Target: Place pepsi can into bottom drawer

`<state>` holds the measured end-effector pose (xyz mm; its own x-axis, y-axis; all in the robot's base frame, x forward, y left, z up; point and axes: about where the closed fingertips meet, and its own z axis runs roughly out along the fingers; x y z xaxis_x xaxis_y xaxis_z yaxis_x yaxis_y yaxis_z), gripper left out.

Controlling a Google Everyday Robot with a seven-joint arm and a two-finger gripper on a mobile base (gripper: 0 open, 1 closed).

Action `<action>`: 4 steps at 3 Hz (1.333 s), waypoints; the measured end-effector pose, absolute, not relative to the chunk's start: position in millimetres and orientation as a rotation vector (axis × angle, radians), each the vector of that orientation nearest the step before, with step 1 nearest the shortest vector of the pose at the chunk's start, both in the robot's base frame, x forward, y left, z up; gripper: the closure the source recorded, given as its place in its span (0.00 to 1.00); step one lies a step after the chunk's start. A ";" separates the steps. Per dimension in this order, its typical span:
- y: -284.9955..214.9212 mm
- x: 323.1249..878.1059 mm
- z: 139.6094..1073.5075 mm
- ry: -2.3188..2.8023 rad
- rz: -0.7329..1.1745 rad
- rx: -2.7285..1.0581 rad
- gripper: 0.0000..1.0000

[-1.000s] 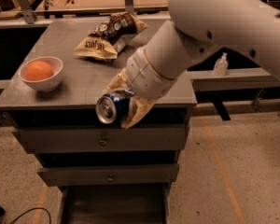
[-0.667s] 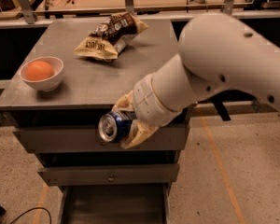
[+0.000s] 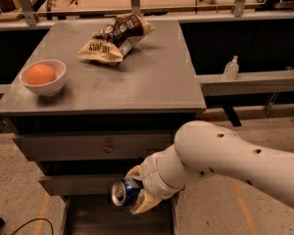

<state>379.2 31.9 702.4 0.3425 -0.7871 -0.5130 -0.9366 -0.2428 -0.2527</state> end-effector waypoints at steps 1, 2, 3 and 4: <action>32.4 379.5 703.8 1.500 0.382 -2.097 1.00; 28.3 383.6 677.0 1.541 0.412 -2.039 1.00; 16.4 386.0 611.5 1.626 0.446 -1.967 1.00; 6.2 398.9 541.5 1.708 0.435 -1.903 1.00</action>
Offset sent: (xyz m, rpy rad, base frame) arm 0.0140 -0.0131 -0.0773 0.0911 0.0711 -0.1306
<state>398.9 6.2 541.5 0.1444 -0.8081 -0.5711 -0.9829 -0.0503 -0.1774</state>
